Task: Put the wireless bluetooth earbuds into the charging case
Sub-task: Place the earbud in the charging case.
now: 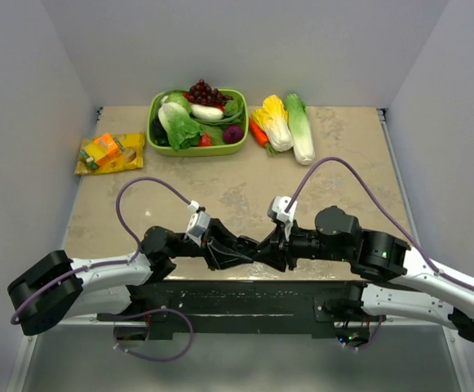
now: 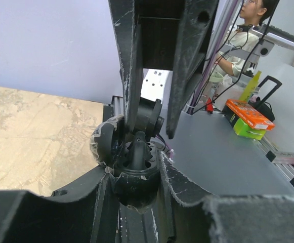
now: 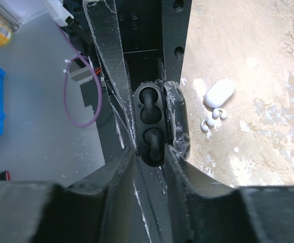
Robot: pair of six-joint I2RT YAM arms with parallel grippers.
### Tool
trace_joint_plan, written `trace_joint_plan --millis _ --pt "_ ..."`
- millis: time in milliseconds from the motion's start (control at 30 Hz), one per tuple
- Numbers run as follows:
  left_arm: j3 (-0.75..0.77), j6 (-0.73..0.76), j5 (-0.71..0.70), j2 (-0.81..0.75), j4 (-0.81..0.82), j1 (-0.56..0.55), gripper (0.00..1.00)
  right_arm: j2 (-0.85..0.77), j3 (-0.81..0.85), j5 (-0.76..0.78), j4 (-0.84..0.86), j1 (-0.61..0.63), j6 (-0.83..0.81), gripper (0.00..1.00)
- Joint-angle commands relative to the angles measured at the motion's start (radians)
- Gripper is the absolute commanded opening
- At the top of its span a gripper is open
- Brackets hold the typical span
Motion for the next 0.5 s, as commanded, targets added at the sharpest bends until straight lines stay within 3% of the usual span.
trace_joint_plan --millis 0,167,233,333,467 --pt "0.037 0.001 0.017 -0.009 0.088 -0.005 0.00 -0.034 0.030 0.096 0.017 -0.004 0.023 0.38" --pt "0.033 0.011 0.012 -0.004 0.076 -0.005 0.00 -0.078 0.070 0.143 0.003 -0.004 0.043 0.41" --pt "0.028 0.016 0.006 -0.001 0.065 -0.005 0.00 -0.106 0.072 0.281 0.014 -0.004 0.057 0.40" --pt "0.020 0.018 0.007 0.008 0.069 -0.008 0.00 -0.111 0.050 0.398 0.031 -0.003 0.101 0.34" --pt "0.022 0.019 0.010 0.005 0.064 -0.007 0.00 -0.091 0.030 0.418 0.051 -0.004 0.130 0.29"
